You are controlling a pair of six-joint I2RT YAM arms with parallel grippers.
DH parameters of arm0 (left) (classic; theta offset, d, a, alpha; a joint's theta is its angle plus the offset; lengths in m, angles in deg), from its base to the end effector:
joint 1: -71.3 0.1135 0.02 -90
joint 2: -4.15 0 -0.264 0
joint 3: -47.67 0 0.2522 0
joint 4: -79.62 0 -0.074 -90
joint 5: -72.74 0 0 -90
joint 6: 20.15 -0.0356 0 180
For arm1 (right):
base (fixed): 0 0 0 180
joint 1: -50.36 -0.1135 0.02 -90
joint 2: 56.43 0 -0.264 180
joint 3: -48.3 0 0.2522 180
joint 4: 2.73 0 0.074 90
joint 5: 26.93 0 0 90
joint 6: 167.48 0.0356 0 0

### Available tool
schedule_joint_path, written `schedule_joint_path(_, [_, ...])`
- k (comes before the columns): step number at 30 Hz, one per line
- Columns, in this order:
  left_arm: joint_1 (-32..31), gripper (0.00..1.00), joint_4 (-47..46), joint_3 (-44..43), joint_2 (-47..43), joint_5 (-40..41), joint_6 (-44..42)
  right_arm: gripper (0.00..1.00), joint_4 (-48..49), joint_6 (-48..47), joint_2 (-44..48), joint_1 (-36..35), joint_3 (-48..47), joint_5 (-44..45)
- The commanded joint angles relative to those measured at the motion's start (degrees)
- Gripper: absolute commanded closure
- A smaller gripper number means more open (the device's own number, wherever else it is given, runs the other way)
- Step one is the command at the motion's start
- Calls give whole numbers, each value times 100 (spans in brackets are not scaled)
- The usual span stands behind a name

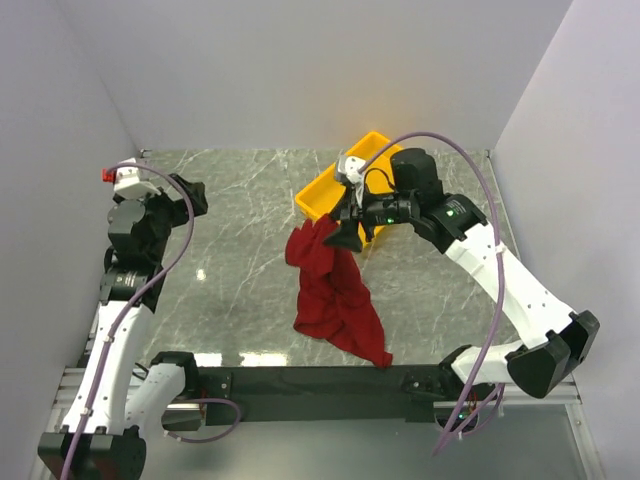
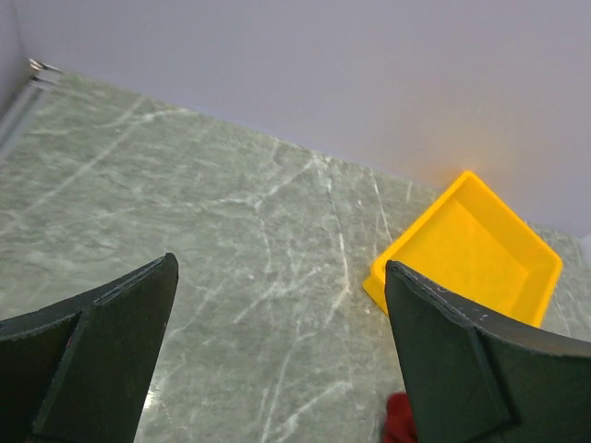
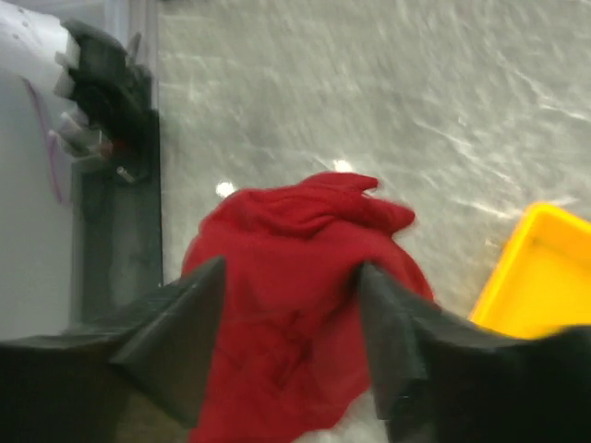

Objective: Fold and stack the t-shirts
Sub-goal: Move the tshirt to the center of the board

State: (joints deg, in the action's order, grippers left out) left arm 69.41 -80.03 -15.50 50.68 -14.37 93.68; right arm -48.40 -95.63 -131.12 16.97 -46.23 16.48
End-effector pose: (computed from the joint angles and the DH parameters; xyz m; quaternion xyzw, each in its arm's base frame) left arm 0.1893 -0.0045 0.3702 -0.1557 0.7128 -0.1342 0.6706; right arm 0.2163 0.1736 0.4108 -0.5275 0.6095 0.3968 0.4391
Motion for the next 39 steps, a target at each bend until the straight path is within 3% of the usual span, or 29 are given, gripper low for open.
schedule_joint_path(1, [-4,1,-386,-8,199,-517,147,15,-825,-1339,25,-1,8,482])
schedule_joint_path(2, [-4,0,-517,-16,391,-875,243,9,-800,-1401,104,34,96,667])
schedule_joint_path(6, [-4,1,-798,-200,1199,-1876,542,8,139,-1270,622,455,817,1485])
schedule_joint_path(10, [-109,1,-1177,-586,2506,-2776,886,8,70,-840,247,1184,686,1223])
schedule_joint_path(18, [-1111,9,69,-2686,5057,-2575,96,8,343,-14,-264,2107,1011,1310])
schedule_joint_path(21, [-1340,11,360,-3293,5700,-2128,33,10,395,800,-703,2292,889,1818])
schedule_joint_path(22, [-1375,11,369,-3451,5875,-2022,42,11,395,1109,-1035,2310,809,2377])
schedule_joint_path(30, [-1507,10,229,-3243,5535,-915,166,13,202,4123,-2707,2302,-454,3972])
schedule_joint_path(36, [-1507,9,150,-2276,4507,-483,77,12,-132,4794,-3551,2284,-1028,4465])
schedule_joint_path(39, [-1507,8,71,-1732,3954,-325,183,17,-150,4900,-3894,2231,-1194,4518])
